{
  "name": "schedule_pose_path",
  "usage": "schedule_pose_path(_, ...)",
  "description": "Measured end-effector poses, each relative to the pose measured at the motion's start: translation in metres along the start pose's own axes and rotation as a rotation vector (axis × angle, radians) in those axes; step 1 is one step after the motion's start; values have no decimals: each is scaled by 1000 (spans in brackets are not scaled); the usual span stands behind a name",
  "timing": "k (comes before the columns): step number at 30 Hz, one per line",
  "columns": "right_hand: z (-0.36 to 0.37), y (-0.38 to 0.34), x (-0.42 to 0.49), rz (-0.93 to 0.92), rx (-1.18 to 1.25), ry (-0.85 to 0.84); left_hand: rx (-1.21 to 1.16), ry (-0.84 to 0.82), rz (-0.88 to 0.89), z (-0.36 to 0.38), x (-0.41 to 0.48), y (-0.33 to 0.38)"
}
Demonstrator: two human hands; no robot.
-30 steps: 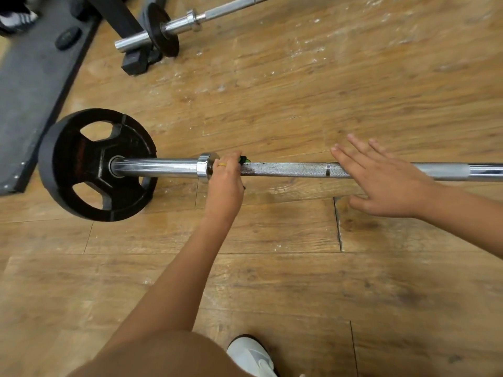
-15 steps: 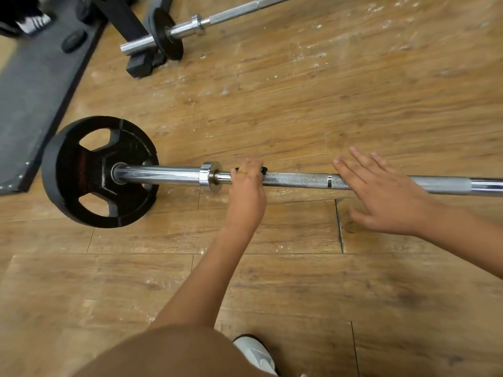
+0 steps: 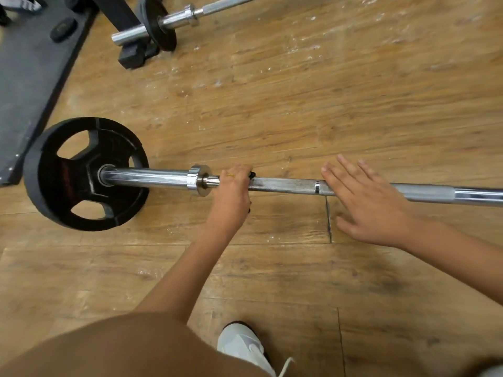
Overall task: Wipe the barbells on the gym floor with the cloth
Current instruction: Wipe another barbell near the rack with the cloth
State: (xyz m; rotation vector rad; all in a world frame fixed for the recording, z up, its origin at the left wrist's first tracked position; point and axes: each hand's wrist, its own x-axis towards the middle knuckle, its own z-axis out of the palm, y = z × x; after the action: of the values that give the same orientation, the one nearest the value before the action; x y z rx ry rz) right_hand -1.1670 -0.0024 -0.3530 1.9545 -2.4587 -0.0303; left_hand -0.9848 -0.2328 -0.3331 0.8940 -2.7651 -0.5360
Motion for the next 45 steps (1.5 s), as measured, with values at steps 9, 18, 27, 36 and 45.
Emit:
schedule_pose_path(9,0,-12,-12,-12,43,-25,6,19,-96,-2,-14,5)
schedule_pose_path(18,-10,-12,-22,-82,104,-68,30,-193,85,-17,-25,-3)
schedule_pose_path(27,-6,-22,-31,-74,68,-75,-23,-94,105,6,-25,18)
schedule_pose_path(36,-6,-25,-33,-73,78,-34,86,-33,-41,3,-25,22)
schedule_pose_path(45,-5,-19,-27,-66,94,-44,145,-104,298,-5,-28,0)
